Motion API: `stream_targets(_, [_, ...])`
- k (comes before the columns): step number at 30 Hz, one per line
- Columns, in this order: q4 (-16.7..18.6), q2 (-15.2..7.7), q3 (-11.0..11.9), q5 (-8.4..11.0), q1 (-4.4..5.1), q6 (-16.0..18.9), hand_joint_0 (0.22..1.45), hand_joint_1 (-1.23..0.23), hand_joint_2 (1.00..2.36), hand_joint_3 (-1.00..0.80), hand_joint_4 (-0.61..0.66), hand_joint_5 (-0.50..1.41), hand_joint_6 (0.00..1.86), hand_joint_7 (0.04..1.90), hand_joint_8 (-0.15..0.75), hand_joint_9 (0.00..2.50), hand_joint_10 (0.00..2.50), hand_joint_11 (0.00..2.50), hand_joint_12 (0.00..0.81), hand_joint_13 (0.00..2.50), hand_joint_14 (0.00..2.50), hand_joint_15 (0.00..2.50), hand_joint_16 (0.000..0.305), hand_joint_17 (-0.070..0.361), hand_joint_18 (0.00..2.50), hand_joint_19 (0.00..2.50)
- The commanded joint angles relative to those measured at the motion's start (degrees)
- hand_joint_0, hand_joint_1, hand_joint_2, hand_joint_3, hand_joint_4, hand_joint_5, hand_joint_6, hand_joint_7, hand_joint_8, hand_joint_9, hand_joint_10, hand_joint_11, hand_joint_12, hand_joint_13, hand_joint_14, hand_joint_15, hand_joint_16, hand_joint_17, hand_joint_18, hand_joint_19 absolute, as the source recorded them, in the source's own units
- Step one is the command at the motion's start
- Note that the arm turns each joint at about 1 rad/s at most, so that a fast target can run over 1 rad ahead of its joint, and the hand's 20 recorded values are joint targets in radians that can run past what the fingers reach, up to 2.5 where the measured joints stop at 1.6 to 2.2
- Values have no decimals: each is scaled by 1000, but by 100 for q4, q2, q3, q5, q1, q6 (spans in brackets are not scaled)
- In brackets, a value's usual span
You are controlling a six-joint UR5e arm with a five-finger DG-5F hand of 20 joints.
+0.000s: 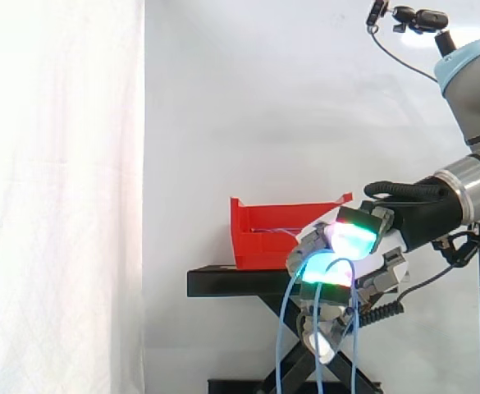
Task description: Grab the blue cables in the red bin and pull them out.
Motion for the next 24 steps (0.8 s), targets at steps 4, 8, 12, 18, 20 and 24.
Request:
stream_targets(4, [-10,3,-2,-9,1,-5,789,-1045,1000,-1000,184,585,965,482,257,919,19,1199,349,710,20,551,44,99,521,393])
stream_targets(8, [-10,-6,-2,-9,1,-14,785,-1045,1000,-1000,197,562,992,464,254,913,19,1205,351,710,20,561,45,101,520,396])
stream_targets(12, [-10,-6,-2,-18,1,-40,773,-1050,1000,-1000,205,537,1003,455,257,900,19,1205,354,709,21,556,45,102,517,391])
stream_targets(18, [-2,3,-2,-18,1,-93,739,-1067,1000,-1000,224,417,1064,400,265,877,16,1211,366,697,20,558,48,107,515,386])
stream_targets(20, [-10,3,-2,-18,1,-93,732,-1060,1000,-1000,227,408,1073,386,266,875,17,1203,370,697,21,564,48,108,512,396])
stream_targets(24, [-10,3,-2,-18,1,-84,704,-970,1000,-1000,226,449,1057,377,277,885,17,1203,370,700,21,558,49,111,521,398])
